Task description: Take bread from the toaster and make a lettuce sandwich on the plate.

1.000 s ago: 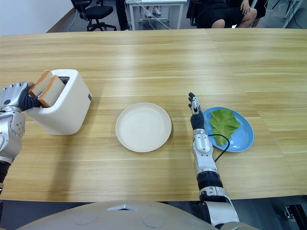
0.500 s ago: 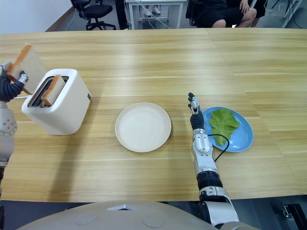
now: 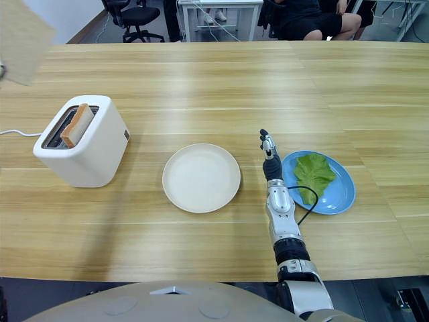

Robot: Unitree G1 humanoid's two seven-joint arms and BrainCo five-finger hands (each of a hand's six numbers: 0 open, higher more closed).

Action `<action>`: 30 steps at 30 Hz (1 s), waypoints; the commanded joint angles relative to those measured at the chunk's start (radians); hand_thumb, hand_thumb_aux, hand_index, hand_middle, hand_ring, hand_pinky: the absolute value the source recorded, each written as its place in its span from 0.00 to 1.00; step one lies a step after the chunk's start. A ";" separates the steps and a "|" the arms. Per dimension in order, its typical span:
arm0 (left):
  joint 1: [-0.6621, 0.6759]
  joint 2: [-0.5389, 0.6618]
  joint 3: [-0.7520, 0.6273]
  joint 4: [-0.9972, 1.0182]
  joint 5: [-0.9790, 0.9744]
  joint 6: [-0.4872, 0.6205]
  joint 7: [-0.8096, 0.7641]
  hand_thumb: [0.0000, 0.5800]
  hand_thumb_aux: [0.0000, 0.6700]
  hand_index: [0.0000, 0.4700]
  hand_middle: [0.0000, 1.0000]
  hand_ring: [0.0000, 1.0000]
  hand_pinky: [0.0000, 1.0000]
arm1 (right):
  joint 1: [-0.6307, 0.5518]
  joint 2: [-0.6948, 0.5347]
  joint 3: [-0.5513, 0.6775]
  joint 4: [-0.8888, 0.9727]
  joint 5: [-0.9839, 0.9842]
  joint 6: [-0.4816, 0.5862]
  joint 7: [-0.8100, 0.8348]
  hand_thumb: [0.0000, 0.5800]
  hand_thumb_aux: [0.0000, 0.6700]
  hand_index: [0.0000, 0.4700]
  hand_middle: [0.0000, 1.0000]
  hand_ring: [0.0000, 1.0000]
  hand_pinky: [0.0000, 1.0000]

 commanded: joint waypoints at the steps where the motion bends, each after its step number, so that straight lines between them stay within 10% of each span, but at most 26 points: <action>1: -0.032 -0.158 -0.243 -0.016 -0.161 -0.049 -0.138 1.00 1.00 0.98 1.00 1.00 1.00 | -0.003 -0.002 -0.003 0.007 0.000 0.017 -0.006 0.00 0.00 0.00 0.00 0.00 0.00; 10: -0.015 -0.400 -0.622 0.418 -0.112 -0.111 -0.280 1.00 1.00 0.98 1.00 1.00 1.00 | 0.001 -0.017 -0.007 -0.006 0.008 0.025 0.000 0.00 0.00 0.00 0.00 0.00 0.00; 25: -0.074 -0.278 -0.711 0.748 0.032 -0.099 -0.408 1.00 1.00 0.98 1.00 1.00 1.00 | 0.017 -0.013 -0.004 -0.026 0.008 0.037 -0.006 0.00 0.00 0.00 0.00 0.00 0.00; 26: -0.078 -0.264 -0.718 0.733 0.080 -0.086 -0.383 0.95 0.77 0.76 1.00 1.00 1.00 | 0.017 -0.012 -0.003 -0.025 0.007 0.037 -0.007 0.00 0.00 0.00 0.00 0.00 0.00; 27: -0.081 -0.255 -0.723 0.715 0.118 -0.077 -0.362 0.00 0.00 0.00 0.00 0.00 0.00 | 0.017 -0.012 -0.002 -0.024 0.007 0.038 -0.007 0.00 0.00 0.00 0.00 0.00 0.00; 30: -0.074 -0.223 -0.736 0.611 0.240 -0.052 -0.315 0.00 0.00 0.00 0.00 0.00 0.00 | 0.017 -0.009 0.001 -0.027 0.006 0.039 -0.006 0.00 0.00 0.00 0.00 0.00 0.00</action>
